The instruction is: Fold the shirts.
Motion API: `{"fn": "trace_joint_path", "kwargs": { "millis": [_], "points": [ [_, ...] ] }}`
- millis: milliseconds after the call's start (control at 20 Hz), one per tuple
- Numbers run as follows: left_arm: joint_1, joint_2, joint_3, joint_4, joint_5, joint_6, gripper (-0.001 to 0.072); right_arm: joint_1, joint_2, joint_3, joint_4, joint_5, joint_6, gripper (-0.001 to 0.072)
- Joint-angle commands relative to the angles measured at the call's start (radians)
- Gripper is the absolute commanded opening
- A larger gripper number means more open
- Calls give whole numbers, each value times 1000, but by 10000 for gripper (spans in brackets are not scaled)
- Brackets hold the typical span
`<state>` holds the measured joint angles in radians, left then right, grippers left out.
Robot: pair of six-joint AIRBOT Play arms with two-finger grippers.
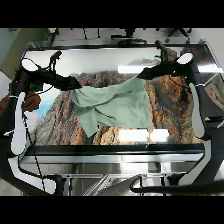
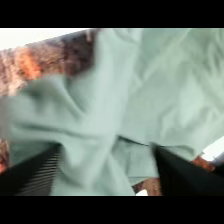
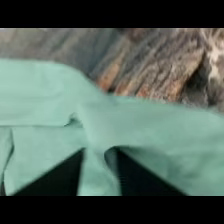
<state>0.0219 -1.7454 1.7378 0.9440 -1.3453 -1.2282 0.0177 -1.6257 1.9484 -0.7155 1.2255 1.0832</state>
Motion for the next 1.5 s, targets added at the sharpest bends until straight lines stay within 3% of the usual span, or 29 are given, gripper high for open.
{"fn": "trace_joint_path", "kwargs": {
  "millis": [0, 200, 350, 550, 750, 850, 900, 950, 1200, 1250, 1300, 1350, 1400, 1450],
  "points": [
    [48, -82, 88, 23, -71, -74, 690, -1, -57, 2, -19, 11, 77, 377],
    [111, -36, 147, 25, -281, -151, 690, -104, 50, -5, -75, 261, 121, 360],
    [118, 96, -102, 25, -294, -164, 690, -162, 130, -133, -154, 406, 185, 360],
    [69, 329, -617, 25, -142, -124, 690, -198, 293, -482, -161, 359, 145, 360],
    [-33, 447, -947, 22, 94, -107, 690, -251, 445, -787, -231, 220, 144, 363],
    [-96, 445, -1007, 21, 202, -108, 690, -254, 483, -904, -232, 134, 143, 410],
    [-126, 431, -1017, 21, 240, -108, 690, -252, 487, -951, -231, 99, 143, 553],
    [-153, 408, -1018, 21, 264, -108, 690, -251, 483, -985, -230, 74, 143, 649],
    [-198, 278, -947, -27, 336, -99, 689, -192, 438, -1045, -140, 19, 83, 635],
    [-191, 253, -908, -28, 334, -99, 620, -168, 431, -1045, -121, -9, 70, 635],
    [-187, 230, -868, -27, 327, -98, 448, -140, 421, -1045, -114, -47, 68, 634],
    [-185, 209, -833, -29, 317, -97, 347, -117, 411, -1045, -111, -76, 68, 634],
    [-185, 192, -804, -28, 301, -98, 340, -96, 397, -1045, -105, -92, 68, 633],
    [-185, 177, -779, -28, 279, -98, 273, -79, 385, -1044, -89, -101, 67, 580]
  ]
}}
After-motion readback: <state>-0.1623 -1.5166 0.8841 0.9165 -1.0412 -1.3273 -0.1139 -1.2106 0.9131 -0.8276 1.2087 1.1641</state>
